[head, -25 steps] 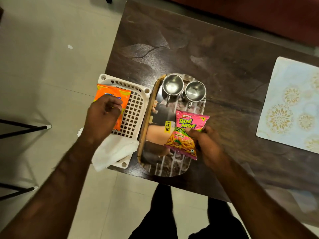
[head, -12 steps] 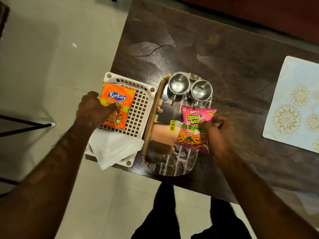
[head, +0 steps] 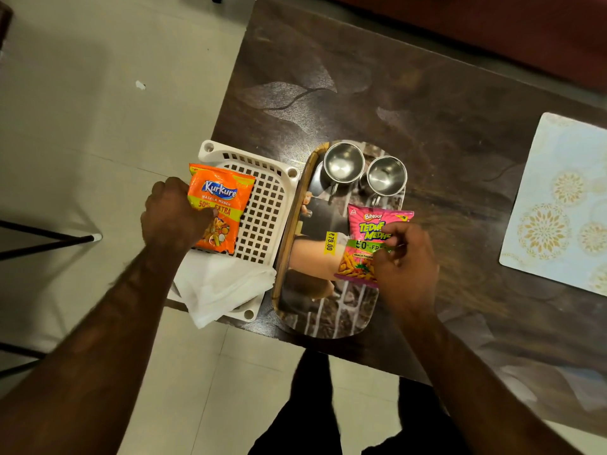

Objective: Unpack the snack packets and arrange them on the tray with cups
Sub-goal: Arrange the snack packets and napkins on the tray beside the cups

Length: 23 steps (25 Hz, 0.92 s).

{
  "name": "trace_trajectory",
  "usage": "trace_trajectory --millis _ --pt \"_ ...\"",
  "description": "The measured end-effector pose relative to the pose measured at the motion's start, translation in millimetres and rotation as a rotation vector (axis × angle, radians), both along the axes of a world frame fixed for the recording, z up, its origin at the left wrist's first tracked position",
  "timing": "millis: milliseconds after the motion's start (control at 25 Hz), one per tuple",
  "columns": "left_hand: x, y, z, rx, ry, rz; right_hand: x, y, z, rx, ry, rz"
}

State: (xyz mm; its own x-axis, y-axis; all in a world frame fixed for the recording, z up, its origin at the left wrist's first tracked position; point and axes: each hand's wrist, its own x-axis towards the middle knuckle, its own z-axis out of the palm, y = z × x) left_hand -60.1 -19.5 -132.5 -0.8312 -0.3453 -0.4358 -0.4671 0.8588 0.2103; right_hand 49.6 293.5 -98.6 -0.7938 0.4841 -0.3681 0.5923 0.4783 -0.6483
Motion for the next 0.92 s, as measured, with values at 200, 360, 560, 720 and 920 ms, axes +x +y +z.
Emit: trace_trajectory --millis 200,360,560,720,920 --pt "-2 5 26 0.417 -0.067 0.198 6 -5 -2 -0.084 -0.010 0.110" --pt "13 22 47 0.710 -0.143 0.291 -3 -11 1 -0.210 0.011 0.140" --pt "39 83 36 0.784 -0.129 0.344 -5 -4 -7 -0.245 0.038 0.079" --pt "45 120 16 0.752 -0.131 0.365 5 8 -9 -0.253 0.049 0.047" --pt "47 139 2 0.730 -0.073 0.378 12 20 -11 -0.245 0.074 0.012"
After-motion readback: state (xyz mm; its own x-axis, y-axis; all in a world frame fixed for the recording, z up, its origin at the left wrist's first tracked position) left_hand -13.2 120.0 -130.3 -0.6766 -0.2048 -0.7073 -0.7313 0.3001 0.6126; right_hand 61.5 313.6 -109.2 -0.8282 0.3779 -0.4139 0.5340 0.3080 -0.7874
